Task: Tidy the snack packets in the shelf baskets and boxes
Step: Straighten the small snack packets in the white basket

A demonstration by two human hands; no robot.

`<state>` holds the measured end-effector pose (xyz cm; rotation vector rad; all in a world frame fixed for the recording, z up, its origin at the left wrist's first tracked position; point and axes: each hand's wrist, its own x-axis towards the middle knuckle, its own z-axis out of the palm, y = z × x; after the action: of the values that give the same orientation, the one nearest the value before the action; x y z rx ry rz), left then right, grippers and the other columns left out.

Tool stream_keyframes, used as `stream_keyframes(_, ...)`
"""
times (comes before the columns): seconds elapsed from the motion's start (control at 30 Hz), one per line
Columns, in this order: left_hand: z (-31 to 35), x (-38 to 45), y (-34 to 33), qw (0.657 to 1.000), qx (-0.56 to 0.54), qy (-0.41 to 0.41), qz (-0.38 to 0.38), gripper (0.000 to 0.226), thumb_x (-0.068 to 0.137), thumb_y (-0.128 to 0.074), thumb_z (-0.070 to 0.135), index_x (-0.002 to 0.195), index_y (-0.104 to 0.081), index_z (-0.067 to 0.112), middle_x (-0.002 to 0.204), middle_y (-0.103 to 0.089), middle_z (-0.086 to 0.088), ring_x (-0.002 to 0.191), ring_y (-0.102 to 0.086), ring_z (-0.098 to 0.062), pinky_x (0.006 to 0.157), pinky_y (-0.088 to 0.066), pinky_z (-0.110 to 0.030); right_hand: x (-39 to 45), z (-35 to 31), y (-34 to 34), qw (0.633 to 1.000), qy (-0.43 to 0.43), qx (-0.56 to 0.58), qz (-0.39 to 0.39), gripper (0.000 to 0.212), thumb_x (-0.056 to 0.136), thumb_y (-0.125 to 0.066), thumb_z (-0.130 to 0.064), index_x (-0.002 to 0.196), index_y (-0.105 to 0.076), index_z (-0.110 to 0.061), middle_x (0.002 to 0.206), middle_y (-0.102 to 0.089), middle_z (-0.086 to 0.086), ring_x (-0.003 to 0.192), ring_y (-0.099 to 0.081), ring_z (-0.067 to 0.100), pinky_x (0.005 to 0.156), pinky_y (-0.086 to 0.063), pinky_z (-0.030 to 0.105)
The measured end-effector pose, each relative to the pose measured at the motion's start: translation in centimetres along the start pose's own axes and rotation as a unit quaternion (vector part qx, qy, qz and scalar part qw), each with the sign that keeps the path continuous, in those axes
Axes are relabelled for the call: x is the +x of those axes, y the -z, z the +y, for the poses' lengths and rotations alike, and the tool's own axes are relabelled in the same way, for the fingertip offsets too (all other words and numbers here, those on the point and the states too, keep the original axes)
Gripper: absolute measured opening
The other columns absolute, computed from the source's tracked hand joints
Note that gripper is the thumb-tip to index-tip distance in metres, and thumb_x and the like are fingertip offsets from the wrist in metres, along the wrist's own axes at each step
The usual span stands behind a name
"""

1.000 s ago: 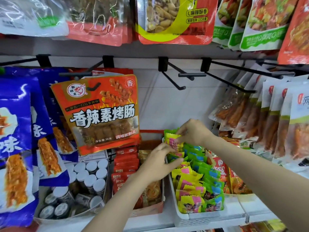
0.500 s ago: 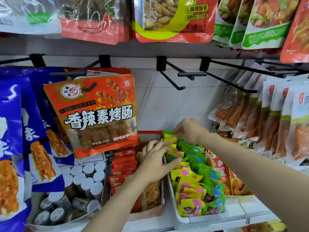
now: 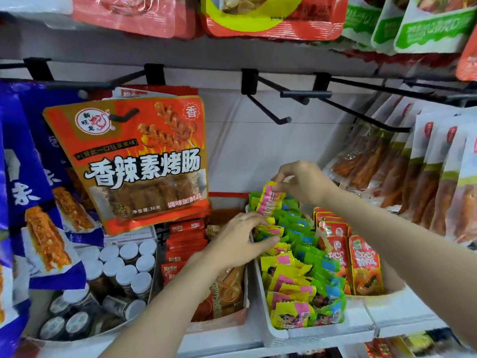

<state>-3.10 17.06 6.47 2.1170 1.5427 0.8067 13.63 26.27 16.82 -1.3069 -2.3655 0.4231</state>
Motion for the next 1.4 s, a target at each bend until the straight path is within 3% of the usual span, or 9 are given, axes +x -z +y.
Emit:
stream_keyframes(0.2, 1.0, -0.3, -0.2, 0.994, -0.036, 0.085, -0.049, 0.064, 0.075, -0.047, 0.079, 0.122, -0.053, 0.036, 0.124, -0.062, -0.002, 0.103, -0.061, -0.015, 0.087, -0.048, -0.032, -3.1, 1.1, 5.5, 0.968, -0.064, 0.197, 0.144, 0.015, 0.083, -0.076, -0.013, 0.076, -0.062, -0.011, 0.081, -0.071, 0.014, 0.068, -0.065, 0.016, 0.065, -0.057, 0.031)
stream_keyframes(0.37, 2.6, -1.1, 0.8, 0.952, -0.257, 0.156, 0.068, 0.036, 0.090, -0.067, 0.038, 0.120, -0.056, 0.021, 0.124, -0.061, 0.009, 0.122, -0.054, -0.008, 0.108, -0.040, -0.031, -5.8, 0.1, 8.1, 0.908, -0.101, 0.346, 0.213, 0.009, 0.088, -0.069, -0.011, 0.081, -0.064, -0.014, 0.083, -0.068, 0.018, 0.056, -0.065, 0.012, 0.045, -0.050, 0.021)
stream_keyframes(0.5, 5.7, -2.3, 2.0, 0.910, -0.373, 0.144, 0.115, 0.036, 0.094, -0.063, 0.018, 0.127, -0.050, 0.019, 0.120, -0.060, 0.010, 0.117, -0.056, -0.008, 0.091, -0.043, -0.009, -6.7, -0.9, 9.1, 0.900, -0.117, 0.382, 0.171, 0.007, 0.089, -0.068, -0.011, 0.093, -0.065, -0.007, 0.082, -0.070, 0.012, 0.059, -0.067, 0.011, 0.053, -0.056, 0.023)
stream_keyframes(0.7, 8.4, -4.8, 2.6, 0.854, -0.481, 0.153, 0.123, 0.009, 0.091, -0.064, 0.005, 0.101, -0.065, 0.005, 0.089, -0.075, -0.002, 0.081, -0.068, -0.010, 0.071, -0.056, -0.020, -7.7, -1.7, 9.3, 0.916, -0.126, 0.363, 0.117, 0.010, 0.083, -0.075, -0.015, 0.090, -0.071, -0.010, 0.073, -0.074, 0.003, 0.056, -0.068, 0.007, 0.044, -0.048, 0.014)
stream_keyframes(0.93, 8.5, -6.7, 2.1, 0.826, -0.509, 0.191, 0.145, 0.019, 0.092, -0.063, 0.006, 0.081, -0.048, 0.004, 0.064, -0.065, 0.002, 0.071, -0.063, -0.009, 0.070, -0.056, -0.023, -7.8, -2.6, 9.2, 0.928, -0.146, 0.330, 0.098, 0.006, 0.079, -0.078, -0.016, 0.081, -0.073, -0.020, 0.090, -0.075, 0.014, 0.087, -0.073, 0.027, 0.080, -0.060, 0.039)
stream_keyframes(1.1, 8.9, -7.1, 2.5, 0.798, -0.558, 0.199, 0.114, 0.018, 0.092, -0.061, 0.011, 0.081, -0.048, 0.007, 0.093, -0.062, -0.020, 0.088, -0.064, -0.022, 0.079, -0.059, -0.031, -8.2, -2.6, 9.5, 0.921, -0.142, 0.351, 0.094, 0.007, 0.083, -0.074, -0.009, 0.090, -0.074, -0.009, 0.091, -0.074, 0.018, 0.070, -0.073, 0.016, 0.064, -0.061, 0.026)
stream_keyframes(1.17, 9.2, -7.0, 2.7, 0.738, -0.647, 0.179, 0.076, 0.018, 0.095, -0.057, 0.019, 0.095, -0.053, 0.001, 0.110, -0.067, -0.023, 0.101, -0.069, -0.029, 0.081, -0.059, -0.039, -8.2, -2.4, 9.6, 0.916, -0.145, 0.361, 0.096, 0.021, 0.084, -0.073, -0.011, 0.103, -0.072, -0.003, 0.093, -0.073, 0.017, 0.080, -0.073, 0.021, 0.075, -0.061, 0.033)
stream_keyframes(1.3, 10.2, -6.8, 3.5, 0.532, -0.825, 0.188, -0.014, 0.050, 0.098, -0.048, 0.036, 0.132, -0.052, -0.001, 0.132, -0.058, -0.027, 0.110, -0.065, -0.039, 0.083, -0.059, -0.046, -8.5, -2.3, 9.7, 0.879, -0.121, 0.455, 0.075, 0.024, 0.088, -0.069, -0.012, 0.110, -0.070, -0.004, 0.089, -0.076, 0.010, 0.083, -0.073, 0.016, 0.078, -0.060, 0.030)
stream_keyframes(1.4, 10.5, -6.5, 3.6, 0.494, -0.847, 0.198, 0.007, 0.043, 0.092, -0.057, 0.012, 0.130, -0.053, -0.007, 0.130, -0.057, -0.031, 0.090, -0.072, -0.029, 0.070, -0.062, -0.031, -8.8, -1.9, 9.5, 0.856, -0.097, 0.501, 0.078, 0.020, 0.089, -0.066, -0.011, 0.108, -0.071, -0.007, 0.098, -0.075, 0.012, 0.095, -0.071, 0.021, 0.080, -0.059, 0.030)
